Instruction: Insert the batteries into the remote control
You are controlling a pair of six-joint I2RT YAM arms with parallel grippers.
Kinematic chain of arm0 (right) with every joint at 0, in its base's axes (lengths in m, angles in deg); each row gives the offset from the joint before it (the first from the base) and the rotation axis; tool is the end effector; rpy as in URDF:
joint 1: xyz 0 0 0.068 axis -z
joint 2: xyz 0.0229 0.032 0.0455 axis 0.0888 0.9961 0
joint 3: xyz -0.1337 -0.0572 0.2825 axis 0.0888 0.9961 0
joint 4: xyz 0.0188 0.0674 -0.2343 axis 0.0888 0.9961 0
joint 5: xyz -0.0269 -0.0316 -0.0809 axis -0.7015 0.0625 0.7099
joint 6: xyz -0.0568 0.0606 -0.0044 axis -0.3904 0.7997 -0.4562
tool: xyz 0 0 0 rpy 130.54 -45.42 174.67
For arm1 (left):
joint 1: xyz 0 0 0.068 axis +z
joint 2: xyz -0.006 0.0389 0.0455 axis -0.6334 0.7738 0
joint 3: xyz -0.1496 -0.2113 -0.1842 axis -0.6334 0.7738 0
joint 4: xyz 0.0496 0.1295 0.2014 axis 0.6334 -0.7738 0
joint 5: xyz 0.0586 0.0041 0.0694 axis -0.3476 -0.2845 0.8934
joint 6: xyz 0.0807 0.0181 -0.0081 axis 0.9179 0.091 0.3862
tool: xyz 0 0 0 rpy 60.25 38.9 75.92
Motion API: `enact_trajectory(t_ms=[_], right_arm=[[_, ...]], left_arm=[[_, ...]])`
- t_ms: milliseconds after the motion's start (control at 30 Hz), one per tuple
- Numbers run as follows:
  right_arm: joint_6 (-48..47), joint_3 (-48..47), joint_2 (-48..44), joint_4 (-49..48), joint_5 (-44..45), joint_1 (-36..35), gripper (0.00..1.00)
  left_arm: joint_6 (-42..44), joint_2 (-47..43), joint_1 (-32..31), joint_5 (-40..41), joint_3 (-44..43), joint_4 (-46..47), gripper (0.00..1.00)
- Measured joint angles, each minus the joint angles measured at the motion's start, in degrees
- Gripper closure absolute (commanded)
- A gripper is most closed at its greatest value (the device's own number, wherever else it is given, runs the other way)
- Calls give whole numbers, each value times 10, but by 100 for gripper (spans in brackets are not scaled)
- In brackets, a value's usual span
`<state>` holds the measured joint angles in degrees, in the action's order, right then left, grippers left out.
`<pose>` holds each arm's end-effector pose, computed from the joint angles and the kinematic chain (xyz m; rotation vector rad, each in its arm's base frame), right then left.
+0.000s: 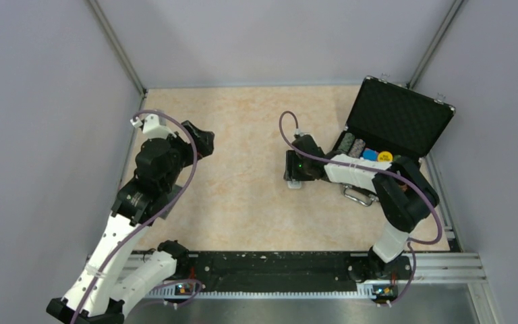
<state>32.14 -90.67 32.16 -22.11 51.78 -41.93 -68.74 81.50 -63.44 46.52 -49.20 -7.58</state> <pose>0.2844 0.2096 0.1898 -0.0845 2.5783 0.4277 0.1453 -0.0435 0.4062 -0.3856 1.7791 -0.5023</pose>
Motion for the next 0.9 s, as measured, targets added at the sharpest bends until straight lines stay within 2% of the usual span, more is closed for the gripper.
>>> enact_trajectory(t_ms=[133, 233, 333, 567, 733, 800, 900], right_arm=[[0, -18, 13, 3, 40, -9, 63], [1, -31, 25, 7, 63, -10, 45], [2, -38, 30, 11, 82, -10, 38], [-3, -48, 31, 37, 105, -10, 32], [-3, -53, 24, 78, 119, -10, 29], [-3, -53, 4, 101, 130, -10, 28], [1, -43, -75, 134, 152, -10, 26]], left_arm=[[-3, -15, 0, -5, 0, -38, 1], [-17, -19, 0, -3, 0, -78, 1], [-34, -17, 0, 0, -2, -116, 1], [-107, -13, 0, 21, -16, -201, 1], [-111, -3, 0, 4, -43, -234, 1], [-103, -9, 0, -6, -45, -234, 1], [-86, -24, 0, -23, -47, -240, 1]])
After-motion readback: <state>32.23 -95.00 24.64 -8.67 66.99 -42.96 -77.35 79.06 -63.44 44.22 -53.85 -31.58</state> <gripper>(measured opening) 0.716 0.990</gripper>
